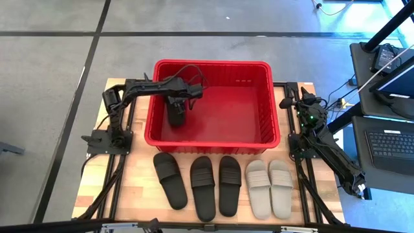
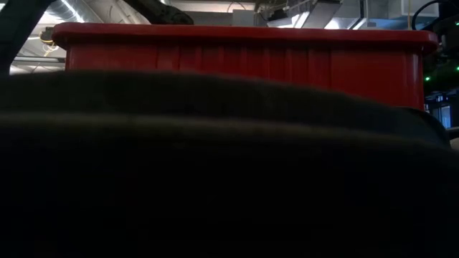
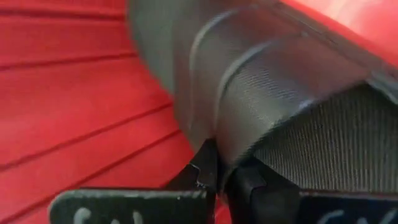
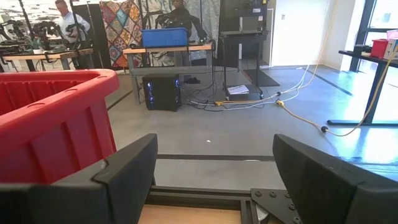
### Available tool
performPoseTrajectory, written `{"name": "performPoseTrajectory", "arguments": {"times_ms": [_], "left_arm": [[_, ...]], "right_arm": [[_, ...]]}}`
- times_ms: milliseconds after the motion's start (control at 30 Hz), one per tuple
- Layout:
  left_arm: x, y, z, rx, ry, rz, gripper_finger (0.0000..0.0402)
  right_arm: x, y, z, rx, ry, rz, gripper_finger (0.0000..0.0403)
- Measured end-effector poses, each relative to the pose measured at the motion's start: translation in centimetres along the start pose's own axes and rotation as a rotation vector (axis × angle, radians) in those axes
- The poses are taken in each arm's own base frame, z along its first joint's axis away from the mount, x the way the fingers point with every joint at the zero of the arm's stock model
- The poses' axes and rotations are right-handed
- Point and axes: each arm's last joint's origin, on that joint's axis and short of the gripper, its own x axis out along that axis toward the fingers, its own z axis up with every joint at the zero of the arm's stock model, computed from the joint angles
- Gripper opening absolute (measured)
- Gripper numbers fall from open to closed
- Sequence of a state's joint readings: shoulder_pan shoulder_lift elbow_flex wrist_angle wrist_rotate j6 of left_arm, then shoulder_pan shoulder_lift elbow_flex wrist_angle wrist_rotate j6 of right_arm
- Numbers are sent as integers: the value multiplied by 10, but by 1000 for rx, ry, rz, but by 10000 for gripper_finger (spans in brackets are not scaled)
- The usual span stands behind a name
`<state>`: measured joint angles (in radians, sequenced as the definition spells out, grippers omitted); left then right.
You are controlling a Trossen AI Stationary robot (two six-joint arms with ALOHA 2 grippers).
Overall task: Pick and place slides into bin
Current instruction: Put the black slide into the red bin
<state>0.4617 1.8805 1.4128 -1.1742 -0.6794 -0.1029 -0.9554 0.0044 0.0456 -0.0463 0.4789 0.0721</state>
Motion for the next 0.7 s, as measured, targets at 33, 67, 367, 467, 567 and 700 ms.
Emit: {"name": "performPoseTrajectory", "arguments": {"times_ms": [33,67,367,467,567,700], "left_arm": [[0,0,-1,-6,12,5,5],[0,1,-3,-7,27,5,5],[1,1,-4,-27,42,-14,5],[3,3,-4,-35,45,-17,5],[6,7,-3,-45,52,-21,5],[9,10,-4,-60,63,-42,18]], "right_arm": [[0,0,0,0,0,0,320],[0,0,0,-1,0,0,320],[0,0,0,-1,0,0,320],[0,0,0,-1,0,0,320],[0,0,0,-1,0,0,320],[0,0,0,-1,0,0,320]]}}
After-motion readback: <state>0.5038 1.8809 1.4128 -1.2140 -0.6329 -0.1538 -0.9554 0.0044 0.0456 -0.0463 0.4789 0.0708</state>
